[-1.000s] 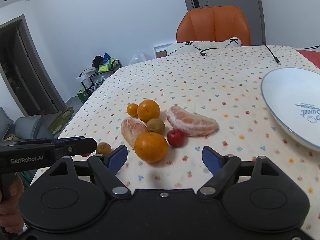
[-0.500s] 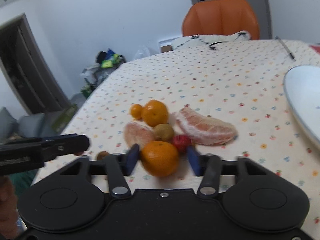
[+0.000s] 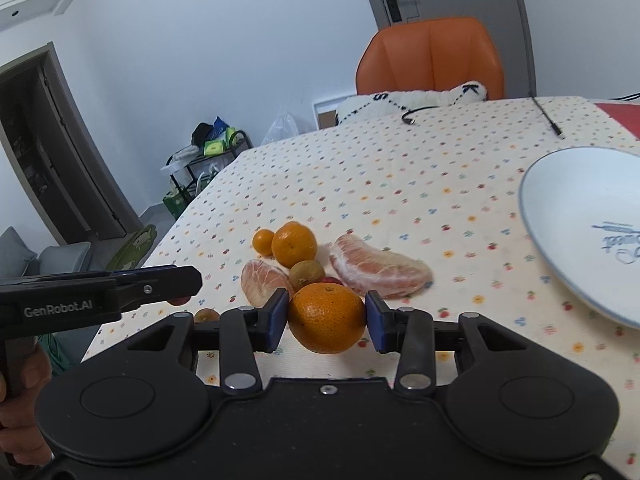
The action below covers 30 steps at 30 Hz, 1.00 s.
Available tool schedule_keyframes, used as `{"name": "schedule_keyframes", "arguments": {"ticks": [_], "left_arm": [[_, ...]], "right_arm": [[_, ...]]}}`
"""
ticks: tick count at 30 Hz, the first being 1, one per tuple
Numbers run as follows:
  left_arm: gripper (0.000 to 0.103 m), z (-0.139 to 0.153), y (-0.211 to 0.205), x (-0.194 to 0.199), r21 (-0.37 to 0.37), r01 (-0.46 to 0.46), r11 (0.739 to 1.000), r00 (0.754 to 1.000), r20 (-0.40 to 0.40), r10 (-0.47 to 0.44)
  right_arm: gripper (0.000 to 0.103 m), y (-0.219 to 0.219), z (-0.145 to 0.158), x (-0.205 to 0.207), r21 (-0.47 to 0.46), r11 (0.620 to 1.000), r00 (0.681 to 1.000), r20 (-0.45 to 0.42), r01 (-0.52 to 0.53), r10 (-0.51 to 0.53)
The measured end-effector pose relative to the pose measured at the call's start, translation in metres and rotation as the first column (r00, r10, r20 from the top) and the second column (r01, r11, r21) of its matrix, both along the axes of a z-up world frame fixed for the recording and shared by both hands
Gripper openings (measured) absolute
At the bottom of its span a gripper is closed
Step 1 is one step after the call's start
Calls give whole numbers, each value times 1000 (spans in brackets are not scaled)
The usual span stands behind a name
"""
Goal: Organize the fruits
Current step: 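Carry the plum in the left tool while the right tool carries the orange over the white plate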
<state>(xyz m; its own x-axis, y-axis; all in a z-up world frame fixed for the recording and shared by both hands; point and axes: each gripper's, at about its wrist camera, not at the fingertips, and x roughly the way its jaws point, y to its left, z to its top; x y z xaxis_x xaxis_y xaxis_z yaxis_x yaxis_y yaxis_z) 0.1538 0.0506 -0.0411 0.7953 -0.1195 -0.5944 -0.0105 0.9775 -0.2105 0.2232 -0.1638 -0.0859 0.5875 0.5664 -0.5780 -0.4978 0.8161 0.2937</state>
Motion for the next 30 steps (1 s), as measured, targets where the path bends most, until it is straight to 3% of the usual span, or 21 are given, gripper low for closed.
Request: {"name": "schedule_keyframes", "arguments": {"ticks": [30], "left_arm": [[23, 16, -94, 27, 17, 175, 984, 983, 62, -176]], "right_arm": [[39, -104, 28, -14, 25, 982, 978, 81, 189, -190]]}}
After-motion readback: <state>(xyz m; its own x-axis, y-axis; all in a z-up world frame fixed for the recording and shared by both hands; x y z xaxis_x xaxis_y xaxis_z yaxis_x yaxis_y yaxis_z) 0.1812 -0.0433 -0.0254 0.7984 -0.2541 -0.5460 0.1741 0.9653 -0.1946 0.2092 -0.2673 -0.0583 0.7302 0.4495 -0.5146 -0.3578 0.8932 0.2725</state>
